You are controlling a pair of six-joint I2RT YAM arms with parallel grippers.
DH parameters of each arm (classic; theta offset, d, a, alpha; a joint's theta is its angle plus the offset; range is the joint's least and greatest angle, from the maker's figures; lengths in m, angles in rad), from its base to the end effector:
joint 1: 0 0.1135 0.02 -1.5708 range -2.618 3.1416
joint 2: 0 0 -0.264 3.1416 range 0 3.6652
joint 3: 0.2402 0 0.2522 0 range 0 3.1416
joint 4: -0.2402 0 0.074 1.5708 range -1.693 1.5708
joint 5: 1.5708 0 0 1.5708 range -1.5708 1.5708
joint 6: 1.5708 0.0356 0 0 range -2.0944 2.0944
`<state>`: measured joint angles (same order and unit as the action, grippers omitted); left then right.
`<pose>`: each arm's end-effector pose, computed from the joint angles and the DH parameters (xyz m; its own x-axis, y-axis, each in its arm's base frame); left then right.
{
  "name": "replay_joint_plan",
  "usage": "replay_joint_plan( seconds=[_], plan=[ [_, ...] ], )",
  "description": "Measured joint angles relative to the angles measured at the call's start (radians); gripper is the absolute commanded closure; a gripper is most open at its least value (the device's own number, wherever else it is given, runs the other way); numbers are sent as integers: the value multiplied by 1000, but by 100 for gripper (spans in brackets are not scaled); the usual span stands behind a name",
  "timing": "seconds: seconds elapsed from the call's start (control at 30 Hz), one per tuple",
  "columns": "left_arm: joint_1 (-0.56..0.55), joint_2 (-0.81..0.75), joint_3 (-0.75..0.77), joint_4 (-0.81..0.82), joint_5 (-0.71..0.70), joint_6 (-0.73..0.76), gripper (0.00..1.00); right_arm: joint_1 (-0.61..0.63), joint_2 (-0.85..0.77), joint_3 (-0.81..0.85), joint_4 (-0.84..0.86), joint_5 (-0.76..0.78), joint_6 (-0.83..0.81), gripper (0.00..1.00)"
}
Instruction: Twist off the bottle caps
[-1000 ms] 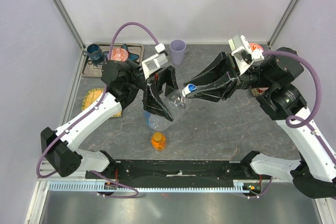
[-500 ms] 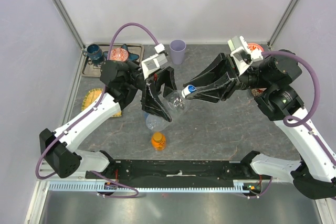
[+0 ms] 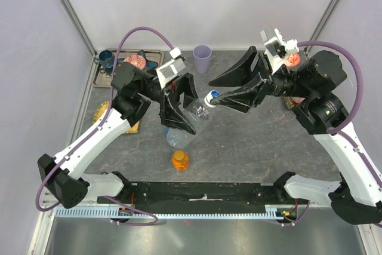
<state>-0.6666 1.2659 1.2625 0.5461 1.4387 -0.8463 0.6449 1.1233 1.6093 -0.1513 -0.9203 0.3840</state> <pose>0.1772 -0.1844 0.4651 -0.2915 0.1039 -0.9509 0.8001 -0.5184 -0.3019 0.1305 0.1336 0.5504 -0.1180 0.1951 -0.9737 -0.9928 -0.0442 0.1115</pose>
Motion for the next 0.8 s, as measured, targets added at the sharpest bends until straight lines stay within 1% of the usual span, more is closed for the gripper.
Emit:
replay_joint_plan(
  seconds=[0.13,0.27,0.33,0.4,0.5,0.57,0.6,0.73,0.8],
  plan=[
    [9,-13,0,-62,-2,56,74,0,2,15,-1,24,10,26],
    [16,-25,0,-114,-20,105,73,0,3,26,-19,98,10,22],
    [19,-32,3,-171,-47,156,73,0,5,37,-40,163,10,21],
    [21,-36,22,-270,-111,234,72,1,11,56,-68,243,13,21],
    [21,-48,52,-428,-280,367,71,0,29,105,-122,378,33,21],
    [16,-65,55,-503,-414,446,71,0,51,153,-167,476,63,21],
    [9,-77,55,-546,-510,492,72,0,66,182,-192,524,81,21],
    [-22,-103,55,-634,-813,609,72,0,111,253,-258,653,137,20],
    [-39,-108,55,-659,-939,648,72,0,135,282,-294,708,154,20]
  ],
)
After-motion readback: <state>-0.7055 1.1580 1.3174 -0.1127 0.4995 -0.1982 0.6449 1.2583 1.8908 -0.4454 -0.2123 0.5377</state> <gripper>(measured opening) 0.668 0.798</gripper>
